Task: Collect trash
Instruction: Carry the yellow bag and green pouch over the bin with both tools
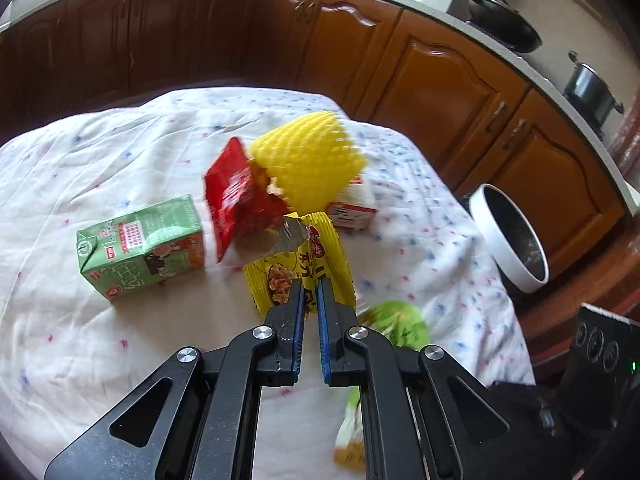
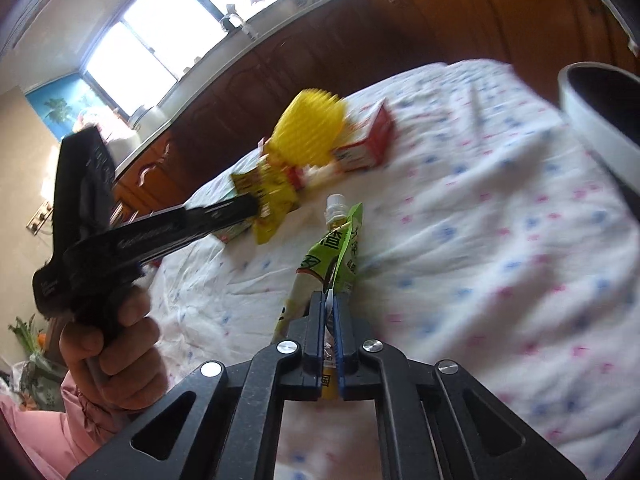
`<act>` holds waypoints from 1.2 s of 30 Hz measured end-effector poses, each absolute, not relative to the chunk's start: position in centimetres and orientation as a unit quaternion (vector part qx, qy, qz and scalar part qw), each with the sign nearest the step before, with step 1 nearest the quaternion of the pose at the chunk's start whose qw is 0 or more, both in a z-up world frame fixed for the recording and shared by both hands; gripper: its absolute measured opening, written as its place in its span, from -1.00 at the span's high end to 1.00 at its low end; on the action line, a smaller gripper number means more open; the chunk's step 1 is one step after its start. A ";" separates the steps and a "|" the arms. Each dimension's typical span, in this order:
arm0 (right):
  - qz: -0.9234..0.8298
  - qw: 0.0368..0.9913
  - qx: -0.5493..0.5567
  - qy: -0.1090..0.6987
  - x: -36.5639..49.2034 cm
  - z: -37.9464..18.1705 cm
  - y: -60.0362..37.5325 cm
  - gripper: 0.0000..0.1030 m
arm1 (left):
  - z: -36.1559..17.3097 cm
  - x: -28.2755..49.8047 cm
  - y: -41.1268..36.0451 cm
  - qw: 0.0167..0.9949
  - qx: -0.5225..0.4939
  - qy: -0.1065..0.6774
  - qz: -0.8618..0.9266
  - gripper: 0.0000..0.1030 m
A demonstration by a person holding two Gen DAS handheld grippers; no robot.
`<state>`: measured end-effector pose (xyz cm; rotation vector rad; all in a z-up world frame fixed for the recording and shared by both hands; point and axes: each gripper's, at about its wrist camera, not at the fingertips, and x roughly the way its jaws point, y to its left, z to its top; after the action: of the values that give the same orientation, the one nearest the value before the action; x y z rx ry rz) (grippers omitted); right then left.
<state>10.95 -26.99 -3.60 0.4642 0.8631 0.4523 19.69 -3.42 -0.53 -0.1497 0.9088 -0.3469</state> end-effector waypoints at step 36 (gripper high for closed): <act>0.043 0.915 0.258 0.308 7.4 1.3 -45.0 0.95 | 1.7 16.7 -20.6 0.854 0.028 0.421 -0.303 0.89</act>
<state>7.41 -45.01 1.26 0.5313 0.6352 0.0893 16.74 -20.59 1.65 0.0589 0.8859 -0.6383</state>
